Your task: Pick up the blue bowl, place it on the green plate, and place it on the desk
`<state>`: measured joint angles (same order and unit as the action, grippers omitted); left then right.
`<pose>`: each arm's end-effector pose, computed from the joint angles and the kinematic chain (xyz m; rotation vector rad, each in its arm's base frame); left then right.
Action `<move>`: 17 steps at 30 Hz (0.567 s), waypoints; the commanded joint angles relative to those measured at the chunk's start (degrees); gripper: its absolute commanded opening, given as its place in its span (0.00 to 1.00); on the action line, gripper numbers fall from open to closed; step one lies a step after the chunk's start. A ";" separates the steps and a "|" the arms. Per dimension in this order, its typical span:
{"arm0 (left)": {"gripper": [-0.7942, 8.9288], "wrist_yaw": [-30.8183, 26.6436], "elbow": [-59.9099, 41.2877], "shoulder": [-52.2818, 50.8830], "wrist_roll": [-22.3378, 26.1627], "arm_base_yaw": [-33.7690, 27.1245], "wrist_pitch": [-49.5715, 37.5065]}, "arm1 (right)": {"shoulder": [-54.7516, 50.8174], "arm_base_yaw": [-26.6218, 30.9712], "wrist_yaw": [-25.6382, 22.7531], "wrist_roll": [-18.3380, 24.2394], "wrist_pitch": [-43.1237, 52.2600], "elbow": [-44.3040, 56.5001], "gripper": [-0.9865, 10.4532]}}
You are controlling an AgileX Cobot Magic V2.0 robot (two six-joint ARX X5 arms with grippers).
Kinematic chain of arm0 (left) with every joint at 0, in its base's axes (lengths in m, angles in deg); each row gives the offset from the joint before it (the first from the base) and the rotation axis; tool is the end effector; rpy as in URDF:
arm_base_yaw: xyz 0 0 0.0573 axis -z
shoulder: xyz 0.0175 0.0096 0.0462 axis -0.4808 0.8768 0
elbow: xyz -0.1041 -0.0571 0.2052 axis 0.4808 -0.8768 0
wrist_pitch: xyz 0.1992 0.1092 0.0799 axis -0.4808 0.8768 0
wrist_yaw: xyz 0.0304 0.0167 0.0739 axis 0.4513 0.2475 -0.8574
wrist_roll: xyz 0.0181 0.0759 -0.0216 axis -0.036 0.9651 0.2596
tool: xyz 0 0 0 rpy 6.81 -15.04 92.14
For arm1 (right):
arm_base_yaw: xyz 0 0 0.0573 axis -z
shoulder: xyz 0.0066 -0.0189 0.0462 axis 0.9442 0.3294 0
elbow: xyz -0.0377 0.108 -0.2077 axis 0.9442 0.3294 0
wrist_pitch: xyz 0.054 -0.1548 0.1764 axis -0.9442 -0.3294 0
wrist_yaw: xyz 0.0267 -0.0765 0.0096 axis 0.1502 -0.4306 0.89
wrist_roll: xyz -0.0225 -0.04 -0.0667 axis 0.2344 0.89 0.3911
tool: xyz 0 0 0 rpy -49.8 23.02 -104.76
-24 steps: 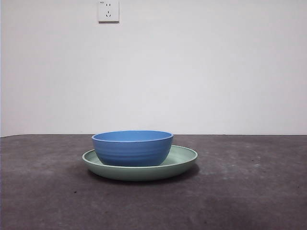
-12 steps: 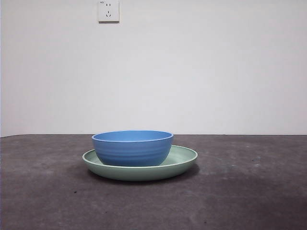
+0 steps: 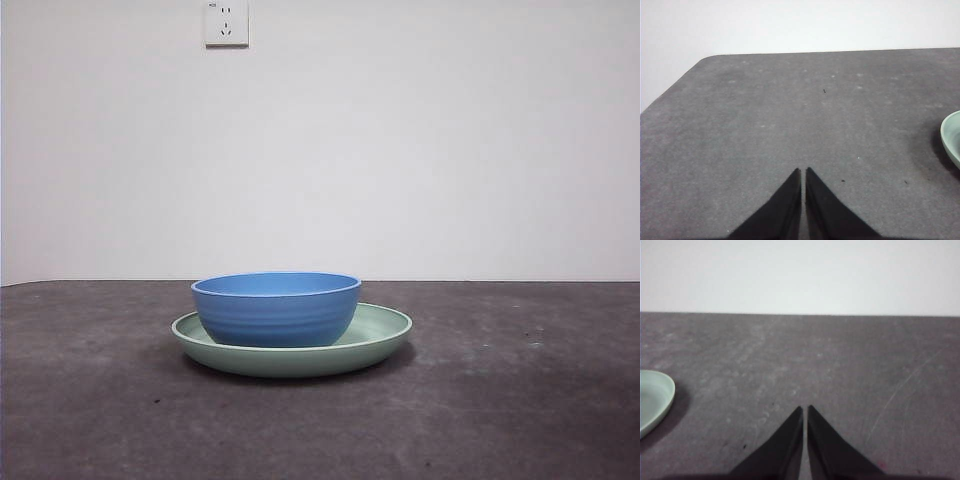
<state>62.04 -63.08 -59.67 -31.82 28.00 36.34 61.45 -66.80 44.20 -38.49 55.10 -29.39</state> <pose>0.1476 -0.0008 0.1504 0.0376 0.1526 -0.0309 0.1488 0.0051 0.1577 0.0709 0.0756 0.1594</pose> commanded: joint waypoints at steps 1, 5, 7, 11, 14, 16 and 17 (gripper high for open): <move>0.10 0.00 -1.16 -0.11 -0.13 -0.11 0.42 | -0.09 0.02 -0.22 -1.01 -0.63 0.31 0.09; 0.10 0.00 -1.16 -0.11 -0.13 -0.11 0.42 | -0.09 0.02 -0.15 -1.27 -4.50 0.31 0.09; 0.10 -0.02 -1.16 -0.13 -0.13 -0.11 0.39 | -0.09 0.02 0.04 -1.46 -4.17 0.31 0.09; 0.10 -0.02 -1.16 -0.11 -0.13 -0.11 0.42 | -0.09 0.02 0.04 -1.46 -3.23 0.28 0.09; 0.10 -0.02 -1.16 -0.11 -0.13 -0.11 0.39 | -0.09 0.02 0.04 -1.46 -2.62 0.28 0.09; 0.10 -0.02 -1.16 -0.11 -0.13 -0.11 0.42 | -0.09 0.02 0.04 -1.46 -2.08 0.28 0.09; 0.10 -0.02 -1.16 -0.11 -0.13 -0.11 0.39 | -0.09 0.02 0.04 -1.46 -1.68 0.26 0.09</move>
<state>62.02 -63.08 -59.67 -31.82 28.00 36.34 61.49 -66.80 44.24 -39.36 52.52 -29.41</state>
